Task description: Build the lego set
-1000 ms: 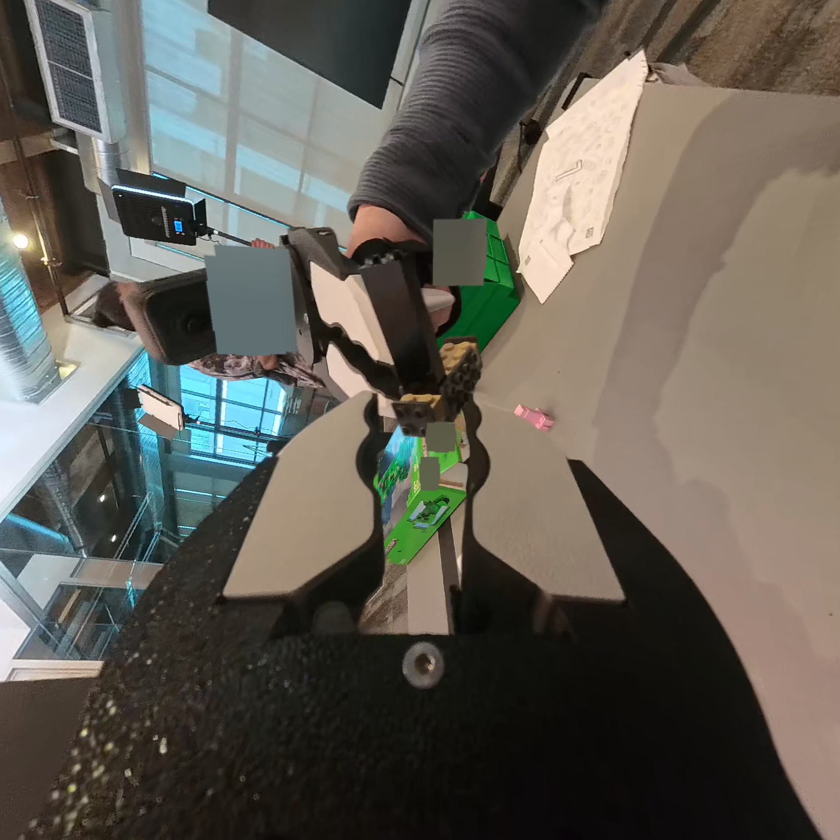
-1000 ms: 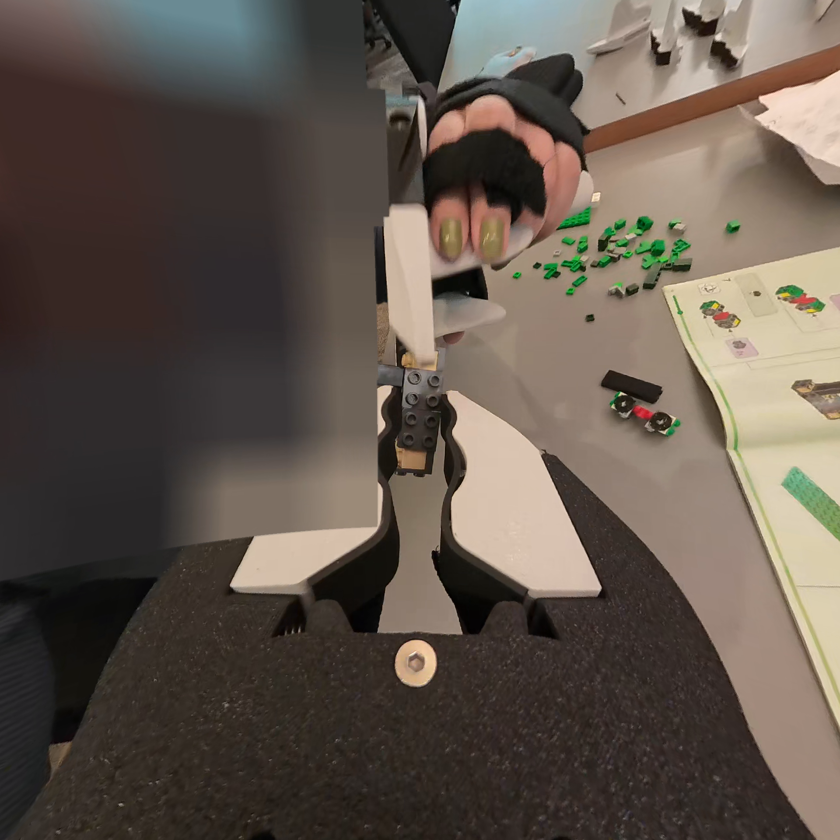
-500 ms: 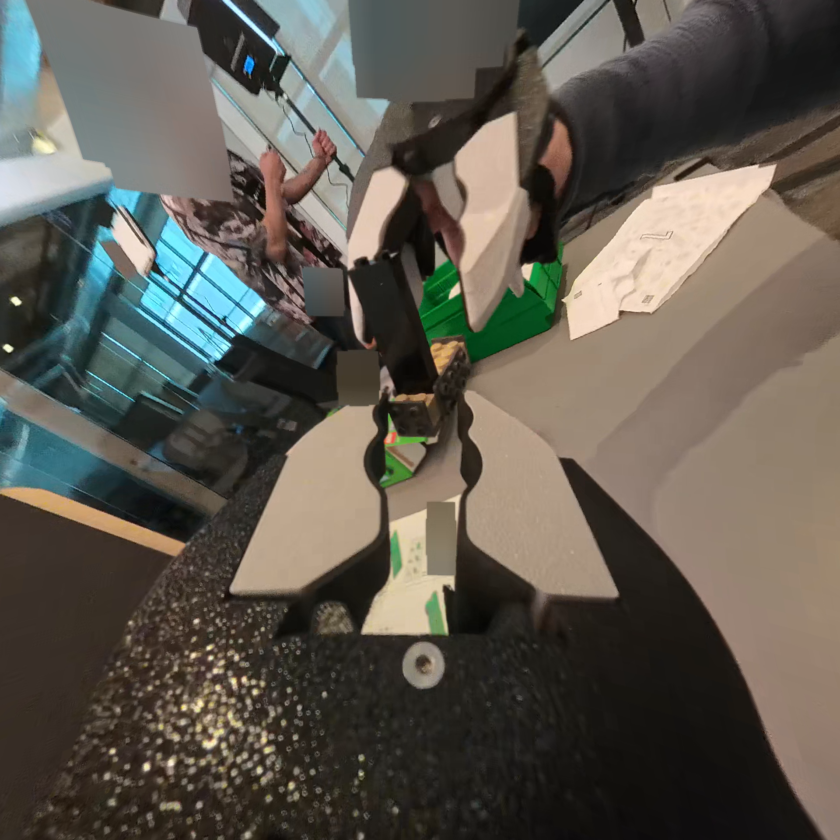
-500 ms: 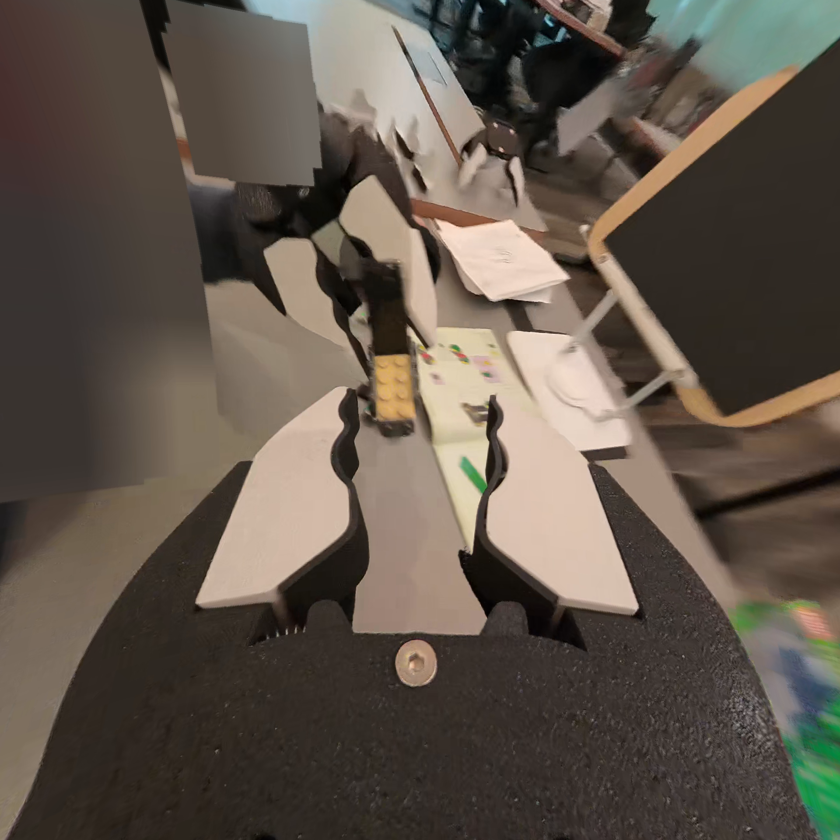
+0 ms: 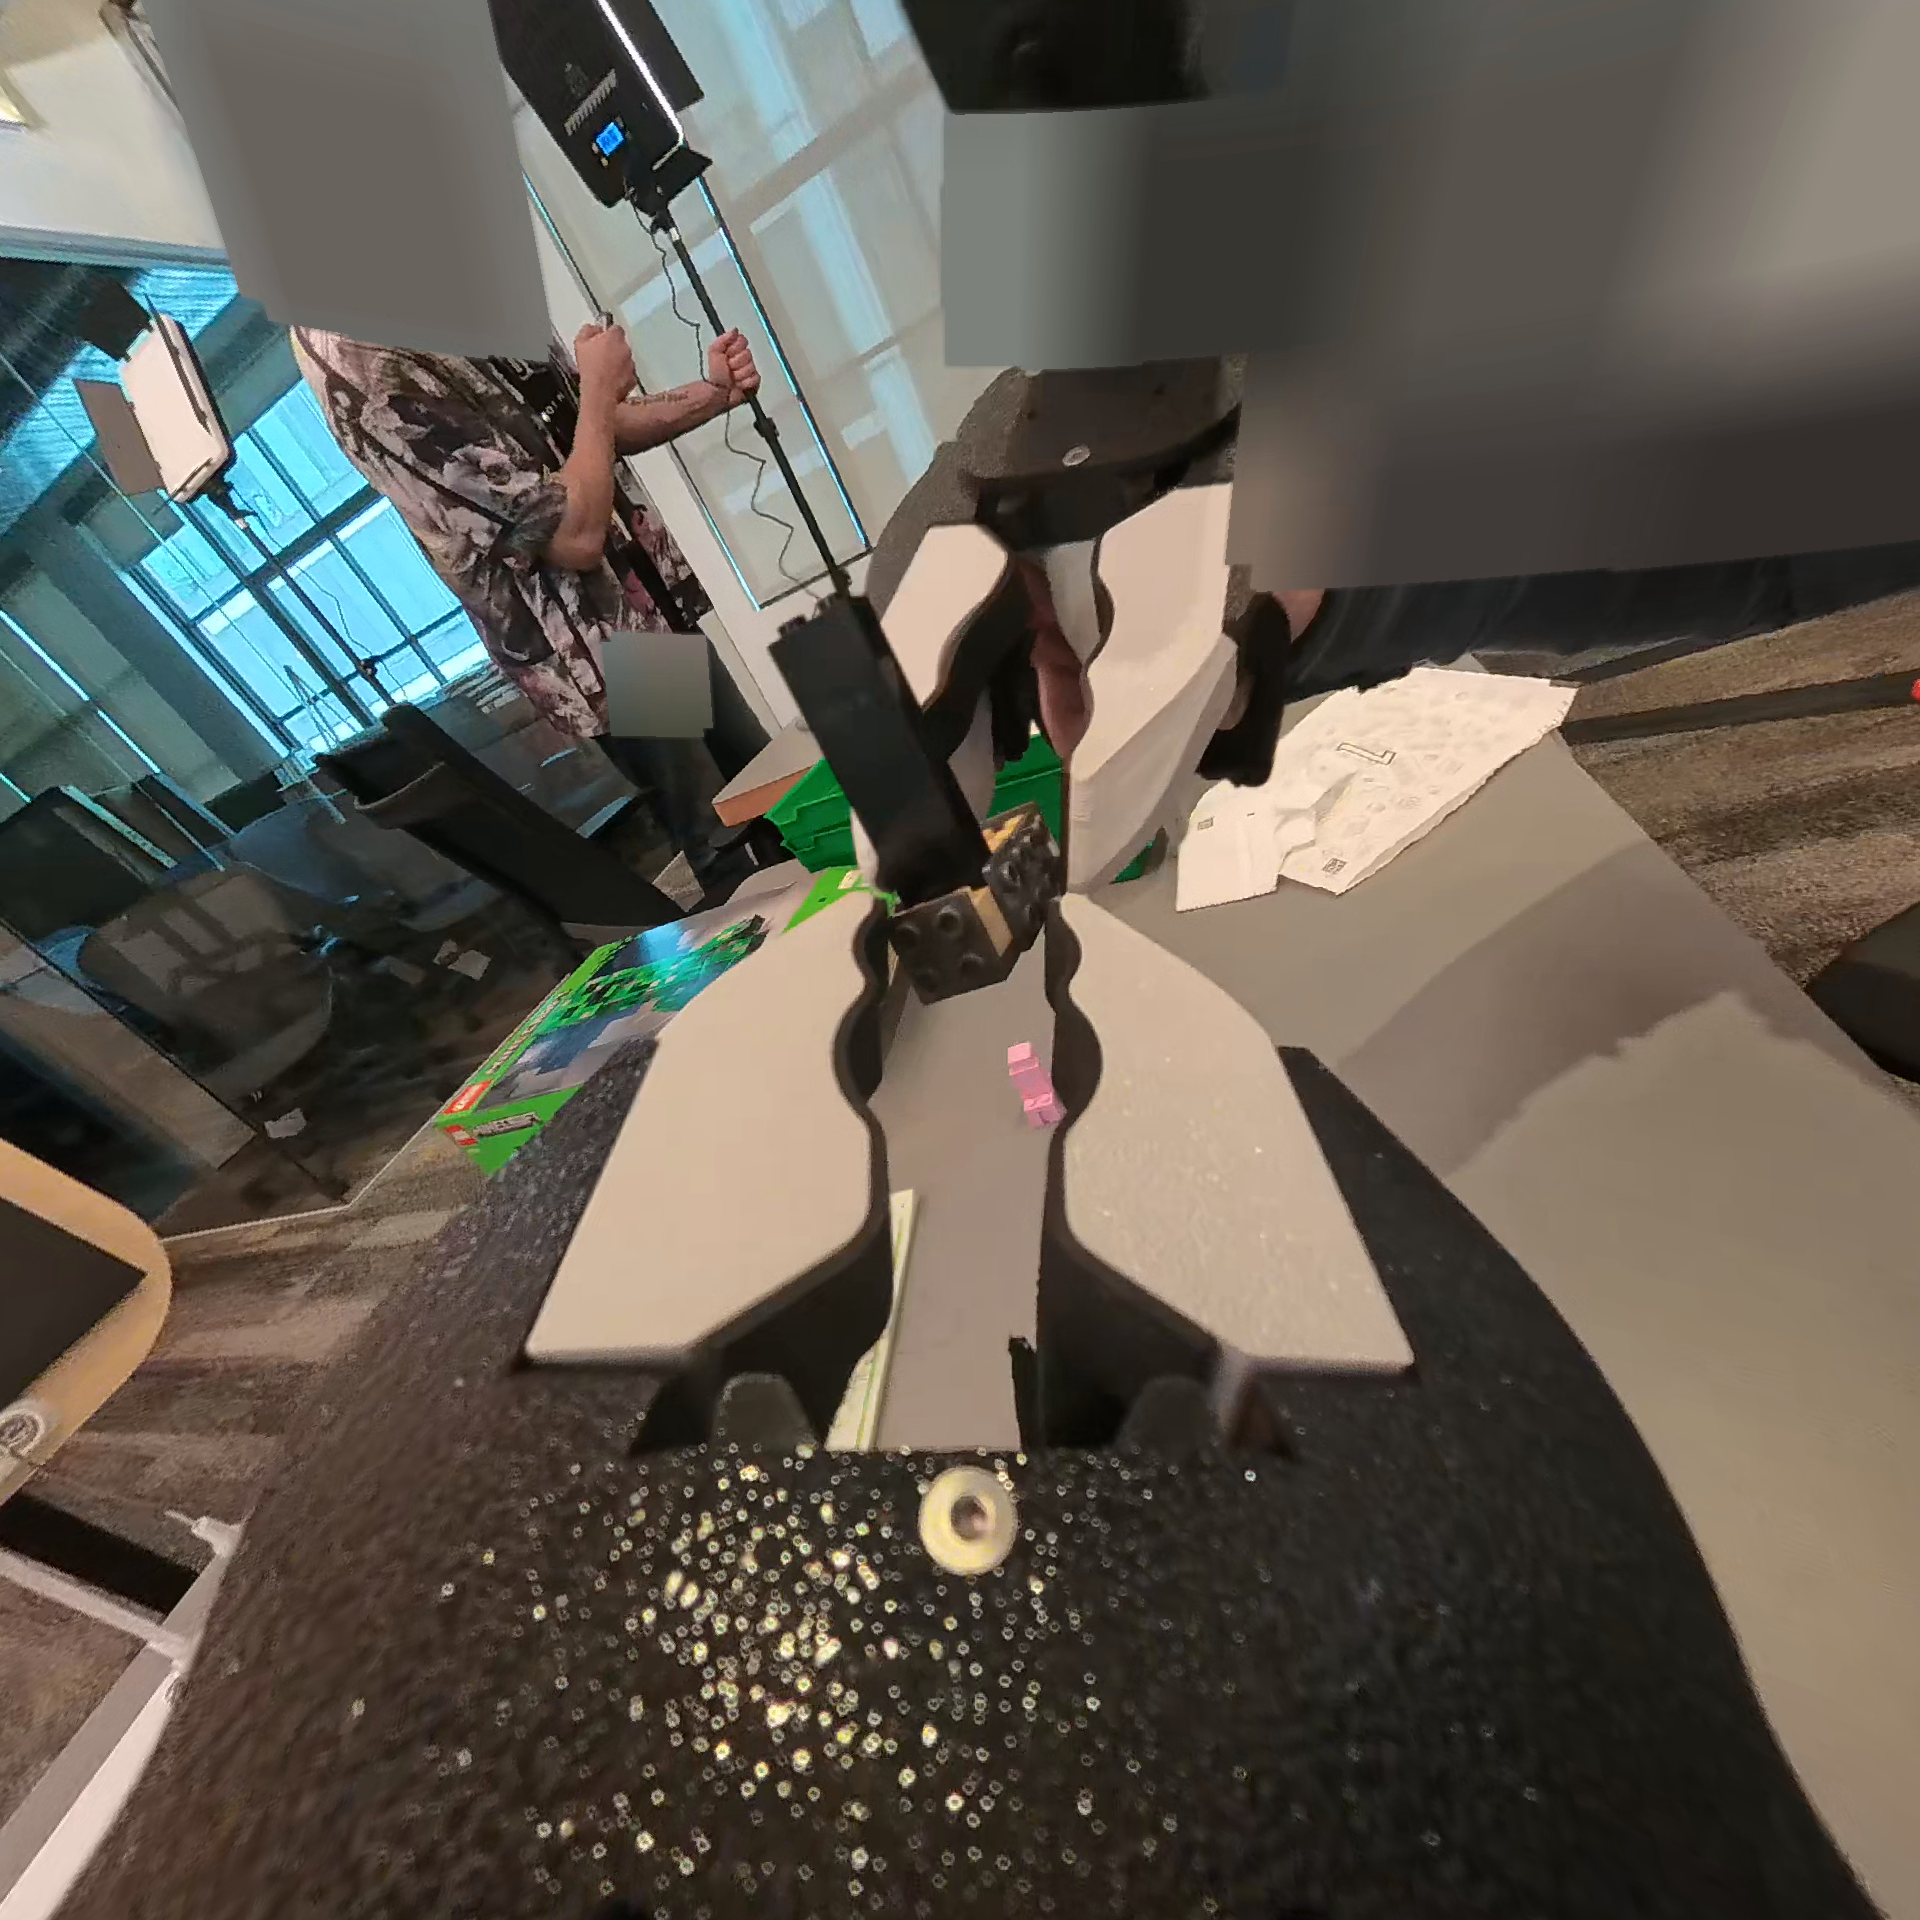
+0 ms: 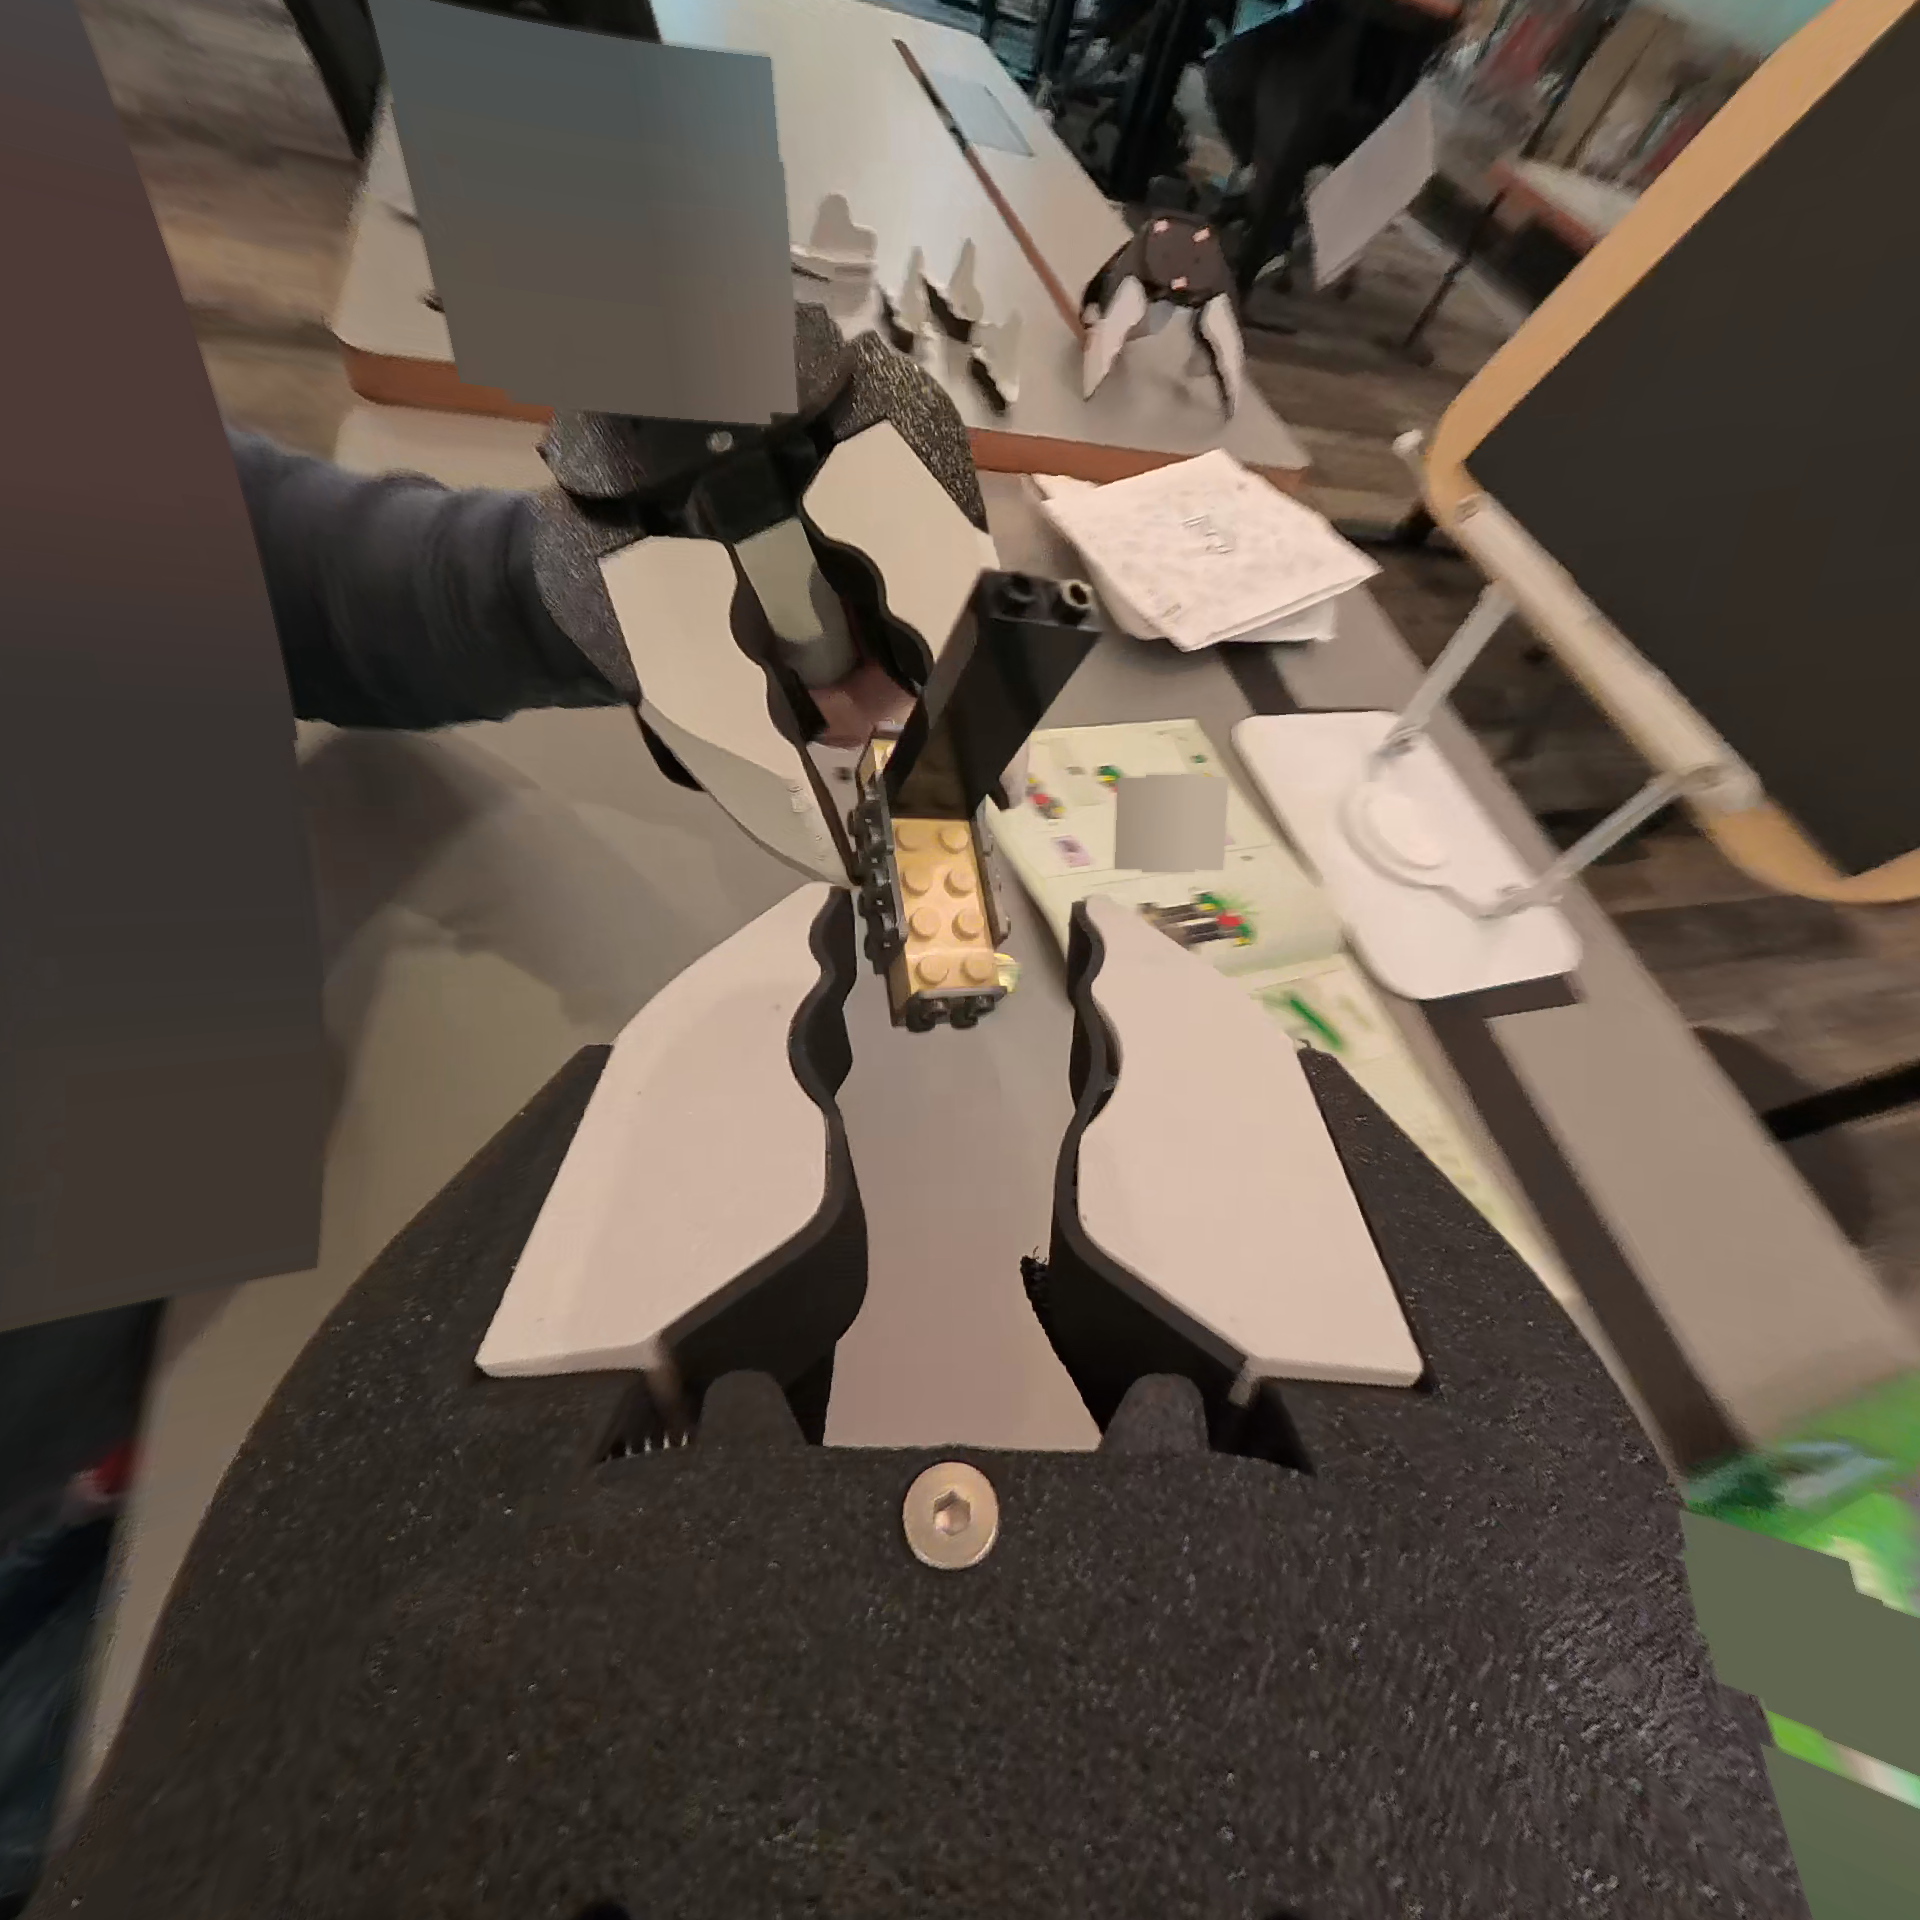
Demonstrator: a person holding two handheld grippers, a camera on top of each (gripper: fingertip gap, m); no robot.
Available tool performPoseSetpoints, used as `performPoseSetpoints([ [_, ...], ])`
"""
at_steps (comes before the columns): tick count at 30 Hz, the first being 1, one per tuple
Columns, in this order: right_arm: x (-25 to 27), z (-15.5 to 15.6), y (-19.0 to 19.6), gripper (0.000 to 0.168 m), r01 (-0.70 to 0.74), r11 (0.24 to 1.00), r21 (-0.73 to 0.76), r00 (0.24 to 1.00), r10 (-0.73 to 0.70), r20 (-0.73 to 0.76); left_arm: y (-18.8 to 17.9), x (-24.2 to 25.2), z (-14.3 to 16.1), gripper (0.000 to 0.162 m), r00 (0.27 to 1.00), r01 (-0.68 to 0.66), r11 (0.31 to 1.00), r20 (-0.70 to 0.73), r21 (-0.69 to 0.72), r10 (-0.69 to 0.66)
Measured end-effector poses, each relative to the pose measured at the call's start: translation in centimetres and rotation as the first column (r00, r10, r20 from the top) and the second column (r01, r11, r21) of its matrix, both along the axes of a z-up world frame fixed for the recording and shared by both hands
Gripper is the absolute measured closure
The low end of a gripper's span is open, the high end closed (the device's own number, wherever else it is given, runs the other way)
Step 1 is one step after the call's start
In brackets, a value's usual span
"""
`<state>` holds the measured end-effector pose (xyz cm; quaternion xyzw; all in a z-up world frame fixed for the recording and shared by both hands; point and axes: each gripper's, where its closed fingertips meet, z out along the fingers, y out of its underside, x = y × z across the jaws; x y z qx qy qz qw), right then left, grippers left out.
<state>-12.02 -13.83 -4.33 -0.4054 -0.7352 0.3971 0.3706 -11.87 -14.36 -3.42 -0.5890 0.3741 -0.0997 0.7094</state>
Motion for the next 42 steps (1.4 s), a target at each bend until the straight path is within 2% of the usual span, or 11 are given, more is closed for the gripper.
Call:
performPoseSetpoints([
  [6, 0.4, 0.5, -0.7, 0.133, -0.053, 0.968, -0.246, 0.997, 0.067, 0.049, -0.4, 0.4, 0.5, 0.135, 1.000, 0.013, 0.999, 0.016, 0.052, -0.014],
  [13, 0.8, 0.6, -1.4, 0.143, -0.100, 0.932, -0.348, 0.988, 0.134, 0.073, -0.9, 0.7, 0.8, 0.136, 0.998, 0.040, 0.995, 0.036, 0.096, -0.043],
  [16, 0.7, 0.8, -1.3, 0.143, -0.104, 0.946, -0.308, 0.992, 0.121, 0.039, -0.7, 0.5, 1.0, 0.133, 0.998, 0.005, 0.995, 0.067, 0.098, -0.011],
  [18, 0.7, 0.7, -1.2, 0.143, -0.099, 0.966, -0.239, 0.994, 0.107, 0.020, -0.2, 0.0, 1.0, 0.117, 0.996, -0.044, 0.996, 0.083, 0.080, 0.037],
  [20, 0.6, 0.7, -1.2, 0.143, -0.089, 0.981, -0.170, 0.996, 0.091, -0.001, 0.1, -0.3, 0.9, 0.111, 0.994, -0.058, 0.997, 0.095, 0.054, 0.053],
  [27, 0.4, 0.8, -1.1, 0.143, -0.054, 0.998, -0.017, 0.998, 0.053, -0.034, 0.0, 0.1, 0.2, 0.125, 0.993, 0.021, 0.999, 0.114, -0.038, -0.017],
  [29, 0.3, 0.8, -1.1, 0.144, -0.048, 0.999, 0.015, 0.998, 0.049, -0.038, -0.2, 0.4, 0.0, 0.136, 0.993, 0.040, 0.998, 0.109, -0.042, -0.036],
  [33, 0.1, 0.6, -1.1, 0.143, -0.041, 0.999, 0.020, 0.998, 0.042, -0.049, -0.3, 0.1, -0.2, 0.137, 0.992, 0.042, 0.998, 0.124, -0.046, -0.036],
  [38, -0.3, 0.8, 0.7, 0.130, 0.049, 0.998, 0.025, 0.987, -0.045, -0.152, 0.1, -2.4, -1.0, 0.138, 0.981, -0.046, 0.997, 0.187, -0.057, 0.056],
  [42, -1.2, 0.1, 3.6, 0.126, 0.193, 0.978, -0.085, 0.934, -0.210, -0.290, 0.2, -5.8, -3.7, 0.137, 0.951, -0.170, 0.981, 0.244, -0.099, 0.189],
])
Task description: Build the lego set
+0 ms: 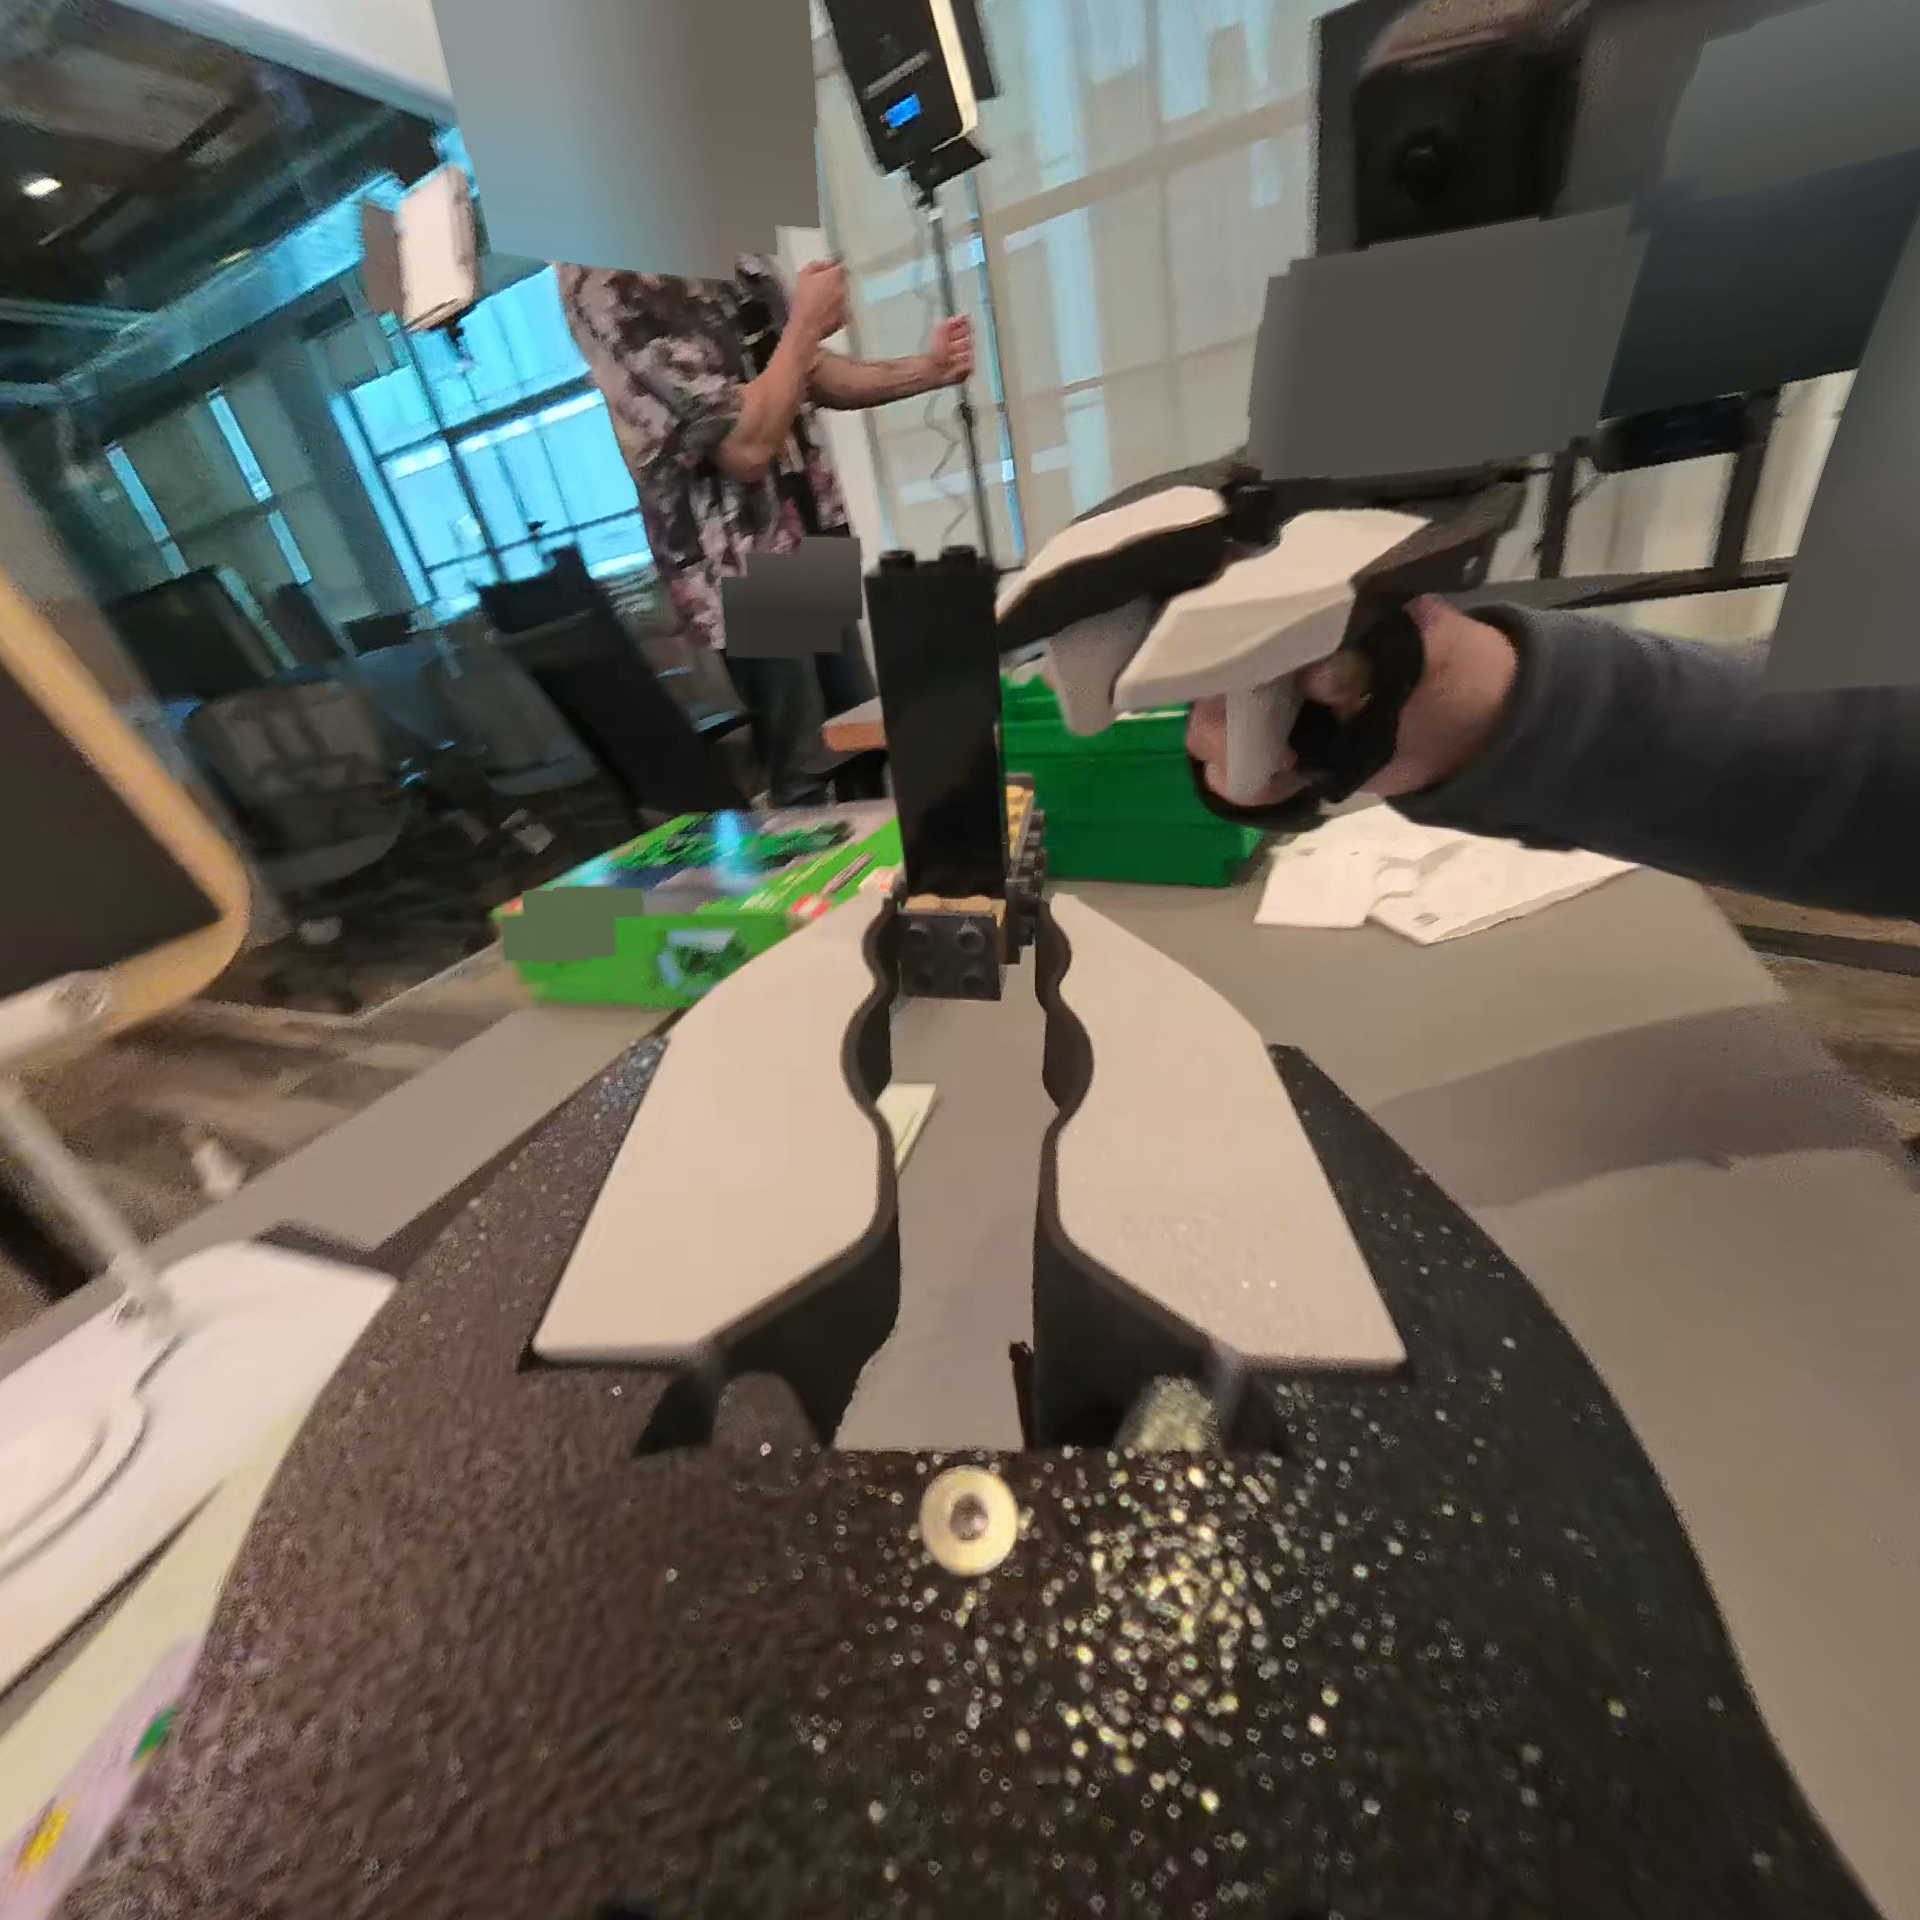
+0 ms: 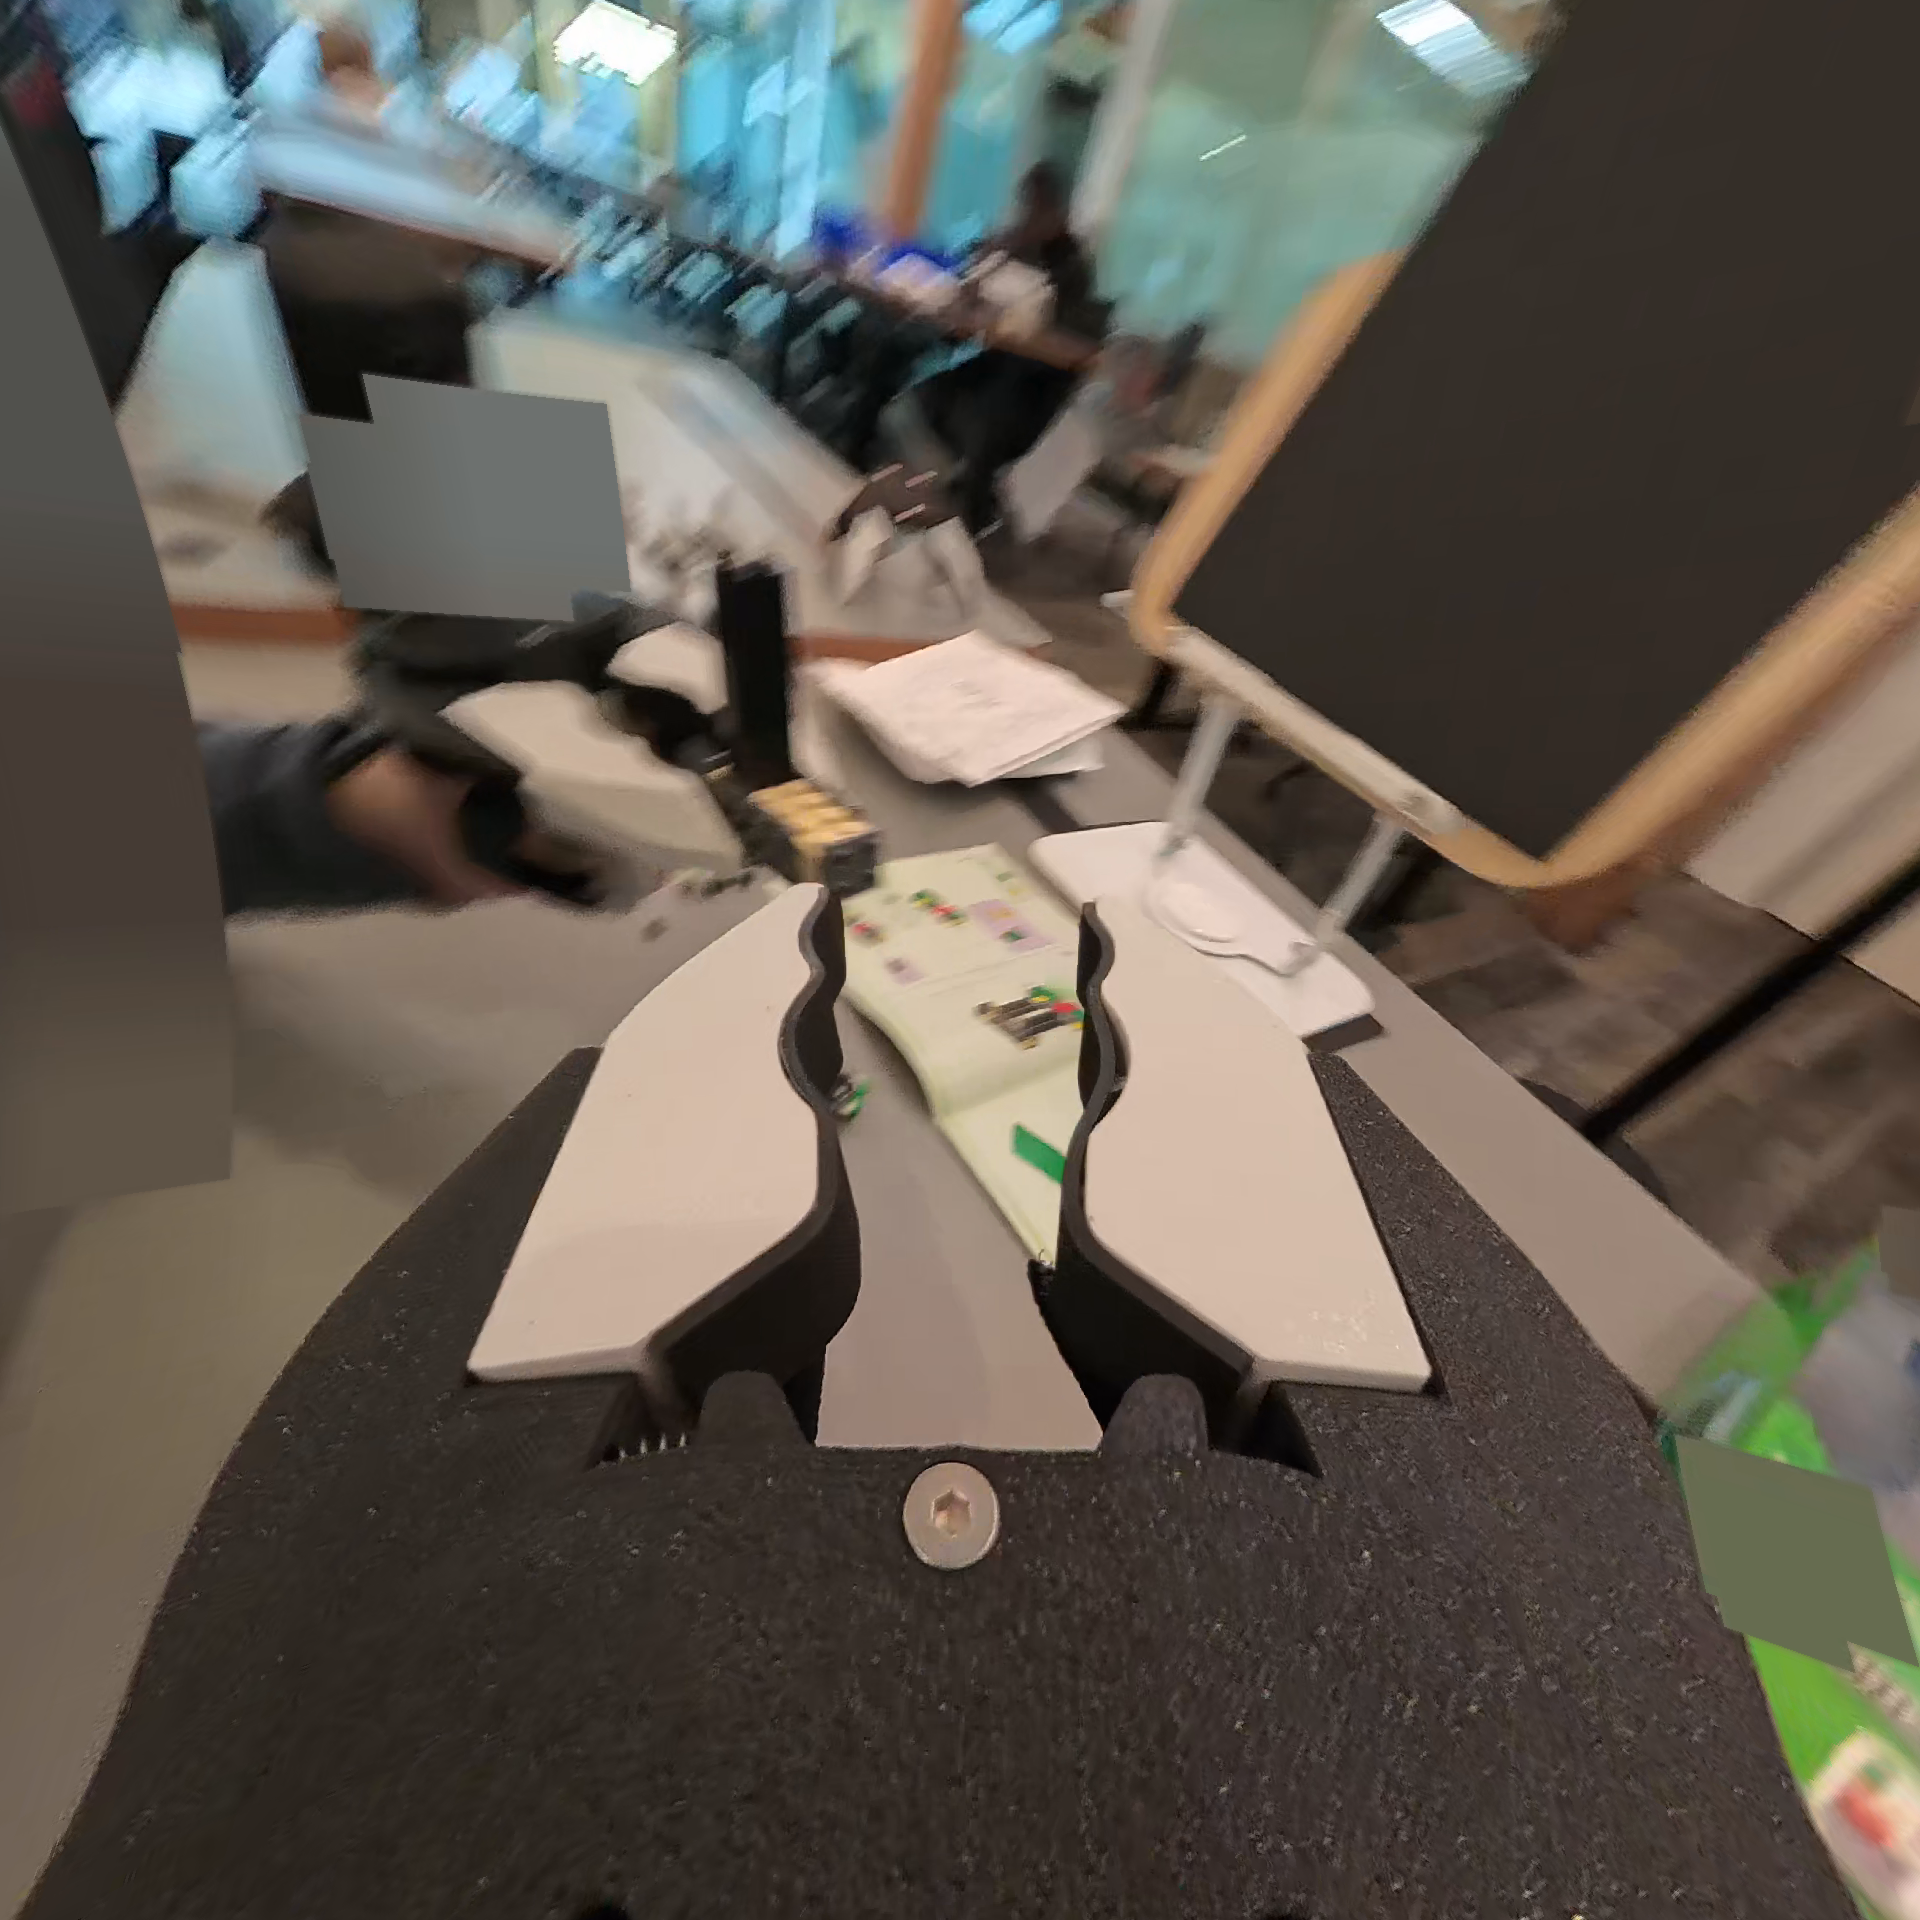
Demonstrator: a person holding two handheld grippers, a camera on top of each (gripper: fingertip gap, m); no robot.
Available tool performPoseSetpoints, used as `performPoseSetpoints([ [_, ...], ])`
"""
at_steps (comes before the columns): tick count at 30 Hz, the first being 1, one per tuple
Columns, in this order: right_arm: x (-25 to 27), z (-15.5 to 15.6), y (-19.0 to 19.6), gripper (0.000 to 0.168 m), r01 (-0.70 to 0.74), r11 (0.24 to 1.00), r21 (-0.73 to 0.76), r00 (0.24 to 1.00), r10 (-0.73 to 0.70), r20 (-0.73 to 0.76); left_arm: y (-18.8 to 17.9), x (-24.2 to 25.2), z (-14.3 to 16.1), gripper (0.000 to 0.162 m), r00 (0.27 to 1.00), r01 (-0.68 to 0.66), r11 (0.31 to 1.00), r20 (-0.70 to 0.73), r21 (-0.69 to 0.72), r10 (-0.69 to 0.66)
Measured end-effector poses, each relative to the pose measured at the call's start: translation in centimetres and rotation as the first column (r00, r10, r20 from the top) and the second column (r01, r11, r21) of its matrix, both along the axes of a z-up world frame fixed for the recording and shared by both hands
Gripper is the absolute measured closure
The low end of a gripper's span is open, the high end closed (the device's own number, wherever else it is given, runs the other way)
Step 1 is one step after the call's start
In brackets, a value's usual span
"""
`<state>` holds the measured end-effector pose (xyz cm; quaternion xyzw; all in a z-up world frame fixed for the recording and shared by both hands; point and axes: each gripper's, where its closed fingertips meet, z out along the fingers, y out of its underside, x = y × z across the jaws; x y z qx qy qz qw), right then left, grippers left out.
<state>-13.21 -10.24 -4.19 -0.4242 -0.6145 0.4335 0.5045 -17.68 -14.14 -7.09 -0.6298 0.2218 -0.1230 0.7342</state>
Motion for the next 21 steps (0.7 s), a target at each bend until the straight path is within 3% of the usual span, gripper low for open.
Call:
performPoseSetpoints([
  [5, -2.2, -4.4, 2.2, 0.125, 0.158, 0.968, -0.197, 0.972, -0.187, -0.141, -1.2, -5.1, -4.3, 0.138, 0.978, -0.201, 0.979, 0.046, -0.044, 0.203],
  [8, -3.7, -8.0, 3.1, 0.126, 0.260, 0.943, -0.206, 0.939, -0.297, -0.173, -2.5, -7.7, -6.1, 0.137, 0.957, -0.282, 0.958, 0.058, -0.052, 0.285],
  [14, -3.3, -10.9, 4.4, 0.128, 0.401, 0.916, 0.000, 0.902, -0.394, -0.177, -3.8, -9.7, -6.8, 0.138, 0.945, -0.263, 0.961, 0.178, -0.084, 0.274],
  [21, -2.9, -11.5, 5.6, 0.126, 0.421, 0.903, -0.084, 0.888, -0.429, -0.167, -4.4, -10.7, -7.4, 0.138, 0.954, -0.258, 0.959, 0.124, -0.113, 0.271],
])
